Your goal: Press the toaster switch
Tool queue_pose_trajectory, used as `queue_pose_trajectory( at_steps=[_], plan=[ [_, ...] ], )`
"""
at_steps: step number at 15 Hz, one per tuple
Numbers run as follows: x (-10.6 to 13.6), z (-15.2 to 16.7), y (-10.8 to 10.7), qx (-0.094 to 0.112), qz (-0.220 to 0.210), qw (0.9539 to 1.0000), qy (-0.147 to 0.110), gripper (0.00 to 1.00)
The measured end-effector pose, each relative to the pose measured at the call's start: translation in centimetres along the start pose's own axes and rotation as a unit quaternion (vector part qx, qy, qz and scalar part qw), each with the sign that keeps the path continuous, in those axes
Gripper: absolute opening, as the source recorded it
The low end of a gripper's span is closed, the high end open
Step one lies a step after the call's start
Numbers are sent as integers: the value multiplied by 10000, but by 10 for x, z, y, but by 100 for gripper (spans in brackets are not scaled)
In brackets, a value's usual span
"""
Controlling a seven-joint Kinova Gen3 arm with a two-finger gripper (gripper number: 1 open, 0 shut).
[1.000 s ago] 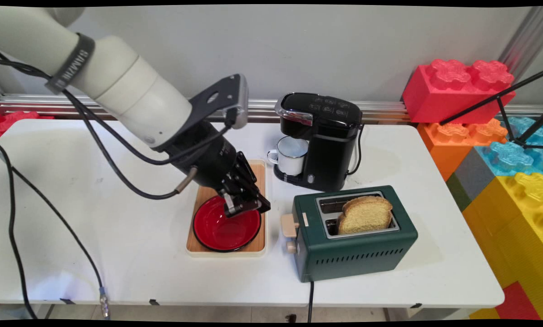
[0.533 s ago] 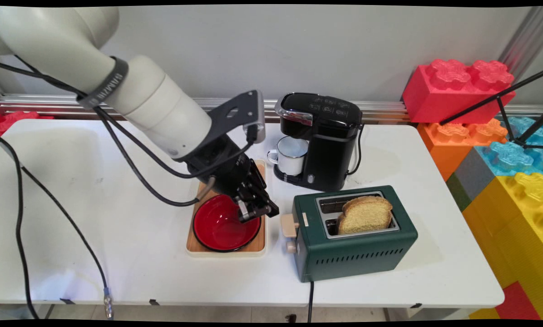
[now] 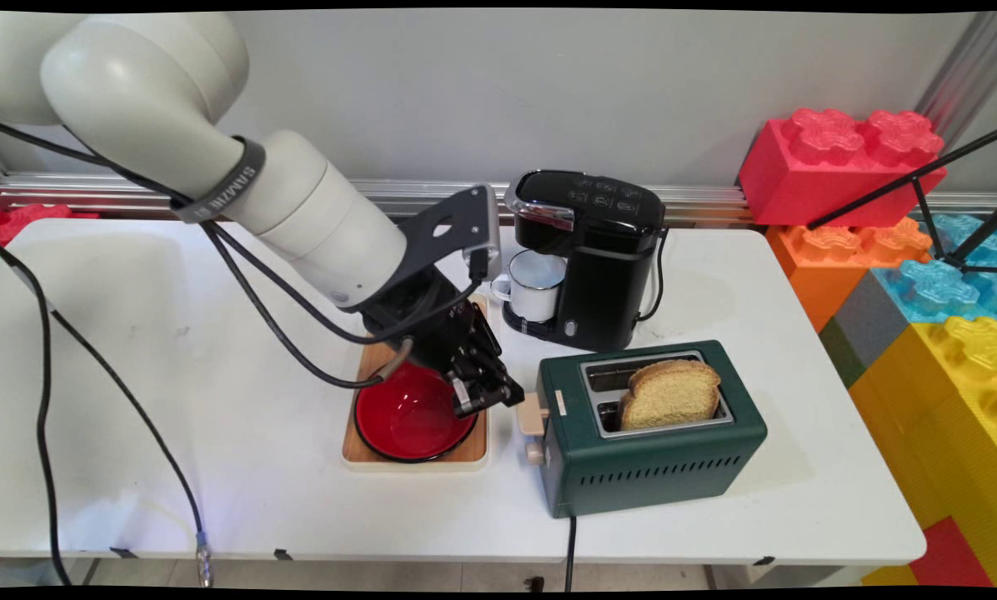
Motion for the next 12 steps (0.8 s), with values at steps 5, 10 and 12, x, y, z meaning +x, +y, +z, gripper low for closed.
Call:
queue_pose_trajectory(
  at_steps=[5, 10, 12],
  plan=[
    [-2, 10, -1, -33, 25, 10000, 64, 0],
    [-6, 18, -2, -44, 51, 9999, 78, 0],
    [-8, 22, -3, -42, 62, 9999, 77, 0]
  ],
)
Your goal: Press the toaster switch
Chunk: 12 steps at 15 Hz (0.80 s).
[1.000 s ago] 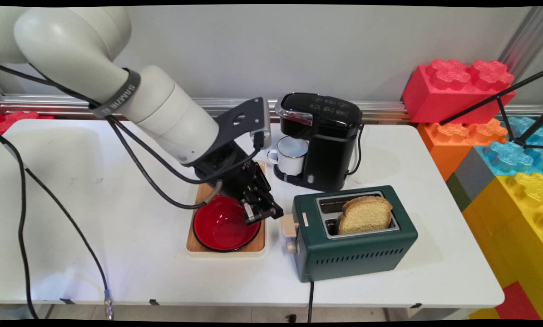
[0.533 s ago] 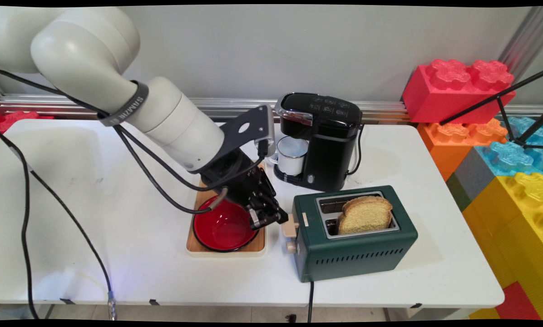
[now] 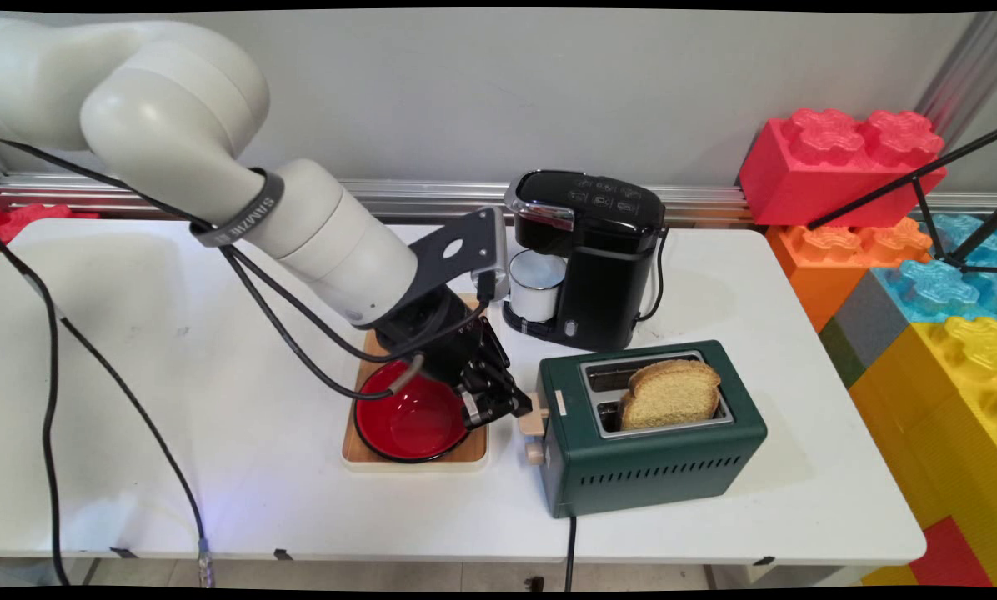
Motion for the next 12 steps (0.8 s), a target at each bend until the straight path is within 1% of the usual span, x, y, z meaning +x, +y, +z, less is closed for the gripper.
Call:
queue_pose_trajectory(
  at_steps=[12],
  plan=[
    [-12, 16, -1, -7, 47, 10000, -59, 0]
  ],
)
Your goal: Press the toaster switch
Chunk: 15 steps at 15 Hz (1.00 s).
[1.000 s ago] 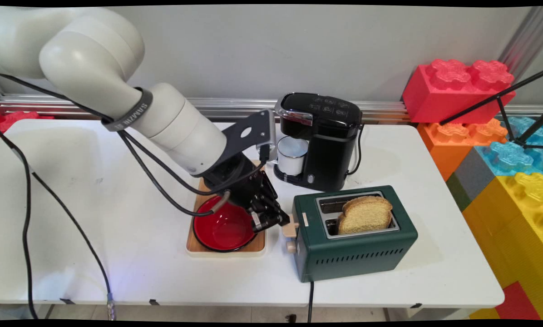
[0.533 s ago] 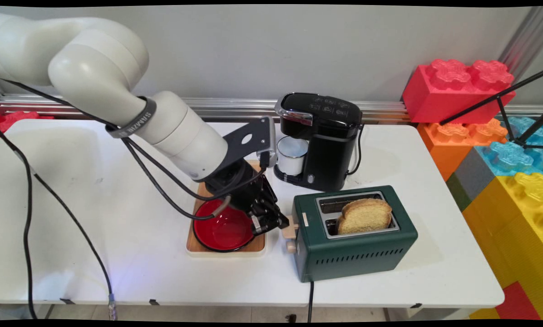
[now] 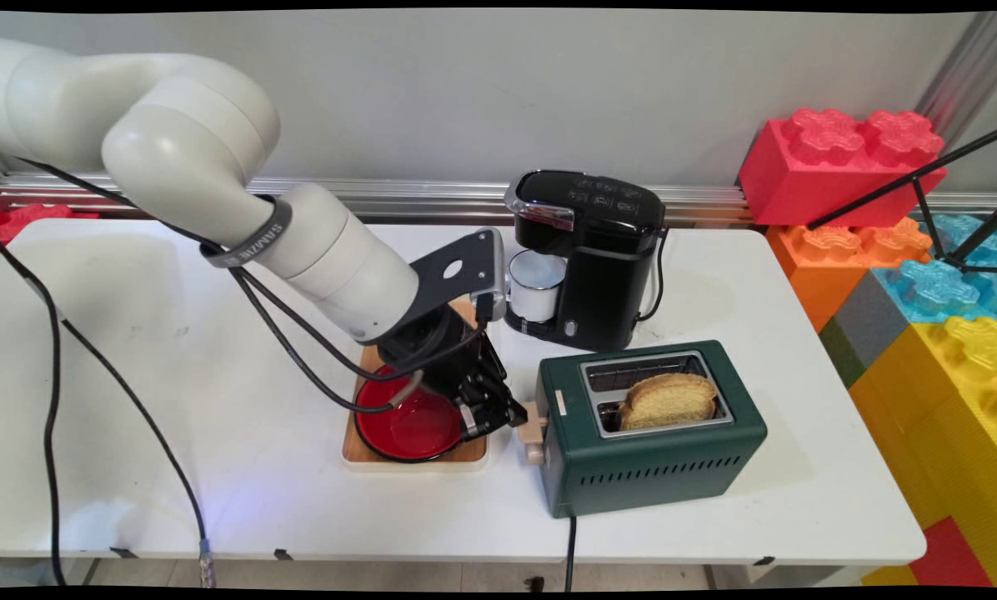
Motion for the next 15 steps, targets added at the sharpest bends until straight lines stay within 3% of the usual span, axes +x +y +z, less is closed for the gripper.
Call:
queue_pose_trajectory(
  at_steps=[15],
  plan=[
    [-6, 20, 0, -7, 43, 10000, -30, 0]
  ],
)
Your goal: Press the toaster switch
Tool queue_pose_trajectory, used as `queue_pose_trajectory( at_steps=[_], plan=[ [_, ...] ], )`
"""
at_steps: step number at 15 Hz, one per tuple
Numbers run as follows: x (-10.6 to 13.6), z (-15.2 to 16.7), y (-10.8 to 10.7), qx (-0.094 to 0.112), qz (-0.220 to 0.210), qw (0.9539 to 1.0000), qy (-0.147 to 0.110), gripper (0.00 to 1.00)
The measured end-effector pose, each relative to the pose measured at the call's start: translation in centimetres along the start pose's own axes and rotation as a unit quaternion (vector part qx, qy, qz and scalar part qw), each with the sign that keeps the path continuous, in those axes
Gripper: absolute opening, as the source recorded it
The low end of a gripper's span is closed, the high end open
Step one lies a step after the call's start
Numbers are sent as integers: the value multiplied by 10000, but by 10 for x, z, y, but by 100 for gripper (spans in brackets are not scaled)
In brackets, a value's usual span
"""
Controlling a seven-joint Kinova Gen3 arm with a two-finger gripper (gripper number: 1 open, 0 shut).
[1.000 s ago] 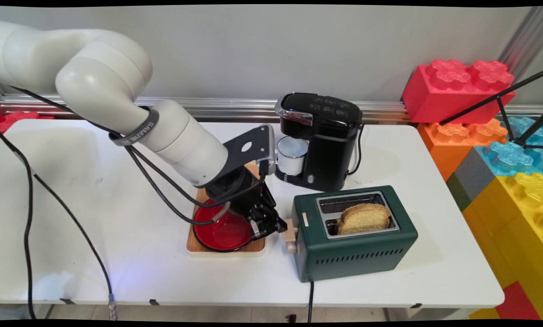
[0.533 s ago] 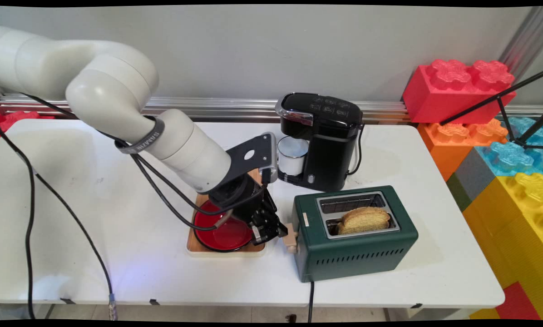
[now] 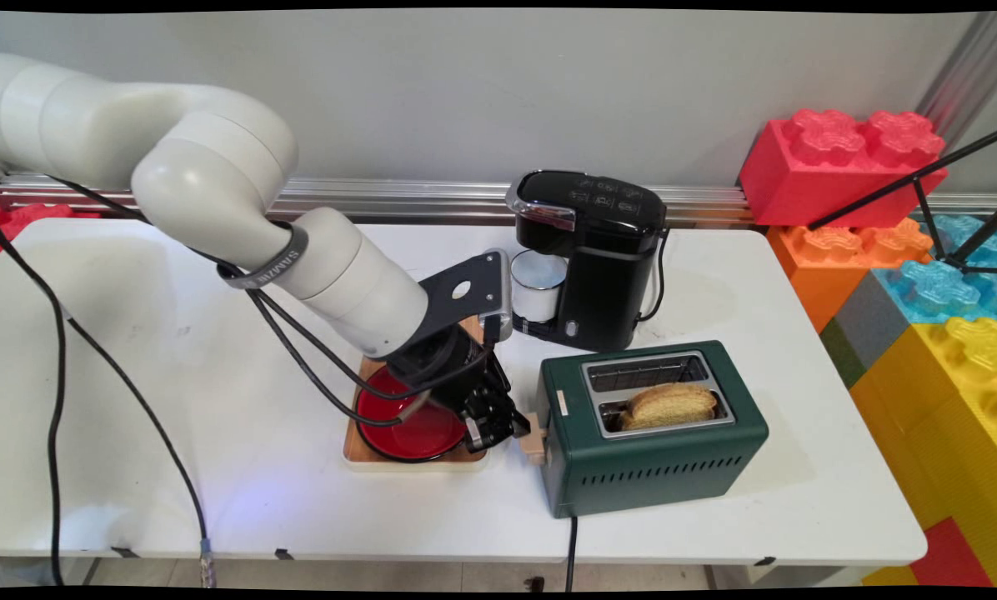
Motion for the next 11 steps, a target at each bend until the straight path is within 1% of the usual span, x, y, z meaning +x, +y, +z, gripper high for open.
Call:
queue_pose_trajectory(
  at_steps=[11],
  plan=[
    [-4, 4, -1, -17, 15, 10000, -40, 0]
  ],
)
